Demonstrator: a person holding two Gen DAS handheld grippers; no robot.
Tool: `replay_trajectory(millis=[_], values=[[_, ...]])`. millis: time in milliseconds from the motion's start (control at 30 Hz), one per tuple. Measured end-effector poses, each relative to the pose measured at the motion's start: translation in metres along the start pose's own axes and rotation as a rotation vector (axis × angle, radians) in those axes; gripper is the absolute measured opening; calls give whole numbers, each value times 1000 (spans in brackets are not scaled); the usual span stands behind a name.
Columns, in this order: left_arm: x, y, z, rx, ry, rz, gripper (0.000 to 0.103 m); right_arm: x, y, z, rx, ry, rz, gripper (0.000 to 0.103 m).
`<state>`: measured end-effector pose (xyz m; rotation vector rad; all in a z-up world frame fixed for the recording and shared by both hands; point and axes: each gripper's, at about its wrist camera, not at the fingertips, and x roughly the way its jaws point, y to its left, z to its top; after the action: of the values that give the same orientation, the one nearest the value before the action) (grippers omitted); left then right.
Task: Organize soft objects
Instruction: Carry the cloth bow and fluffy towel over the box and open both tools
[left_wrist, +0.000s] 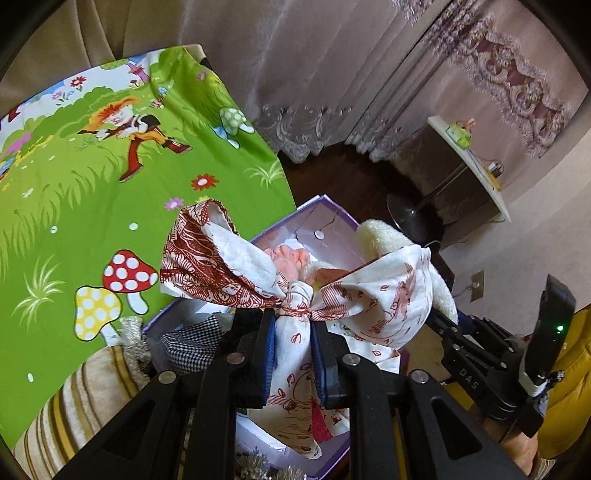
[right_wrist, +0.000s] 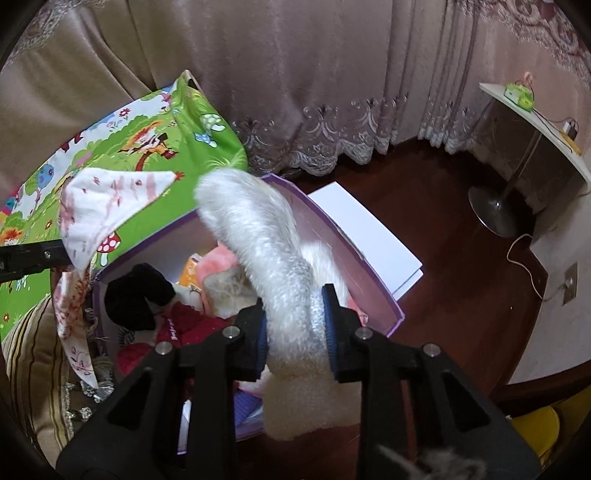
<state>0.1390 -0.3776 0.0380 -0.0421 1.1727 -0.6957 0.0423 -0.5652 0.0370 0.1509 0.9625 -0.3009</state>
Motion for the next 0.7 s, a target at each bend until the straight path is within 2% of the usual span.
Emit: replay_trajectory(millis=[133,200,267,333,533,633,700], values=[[14,-3,-1,8,35,-12,24,2,-8,-3,22,3,-16,32],[19,-5,-2,16,51,-19,31,1,-11,-4,32,0,-25,39],[20,-7,-3,22,54,-23,48,-2,-14,-4,34,-6,-34,54],[19,-9,-2,30,47,-37,57,-5,-14,-4,33,-18,-37,59],[-3,-15,-6,67,20,-68,59,-24,-17,-4,45,-50,-73,68],[-20,-17,-17,78,10,-100,59,-42,-16,-6,50,-75,-97,76],[-36,-20,-30,91,-7,-118,64,-53,-12,-9,47,-92,-104,79]])
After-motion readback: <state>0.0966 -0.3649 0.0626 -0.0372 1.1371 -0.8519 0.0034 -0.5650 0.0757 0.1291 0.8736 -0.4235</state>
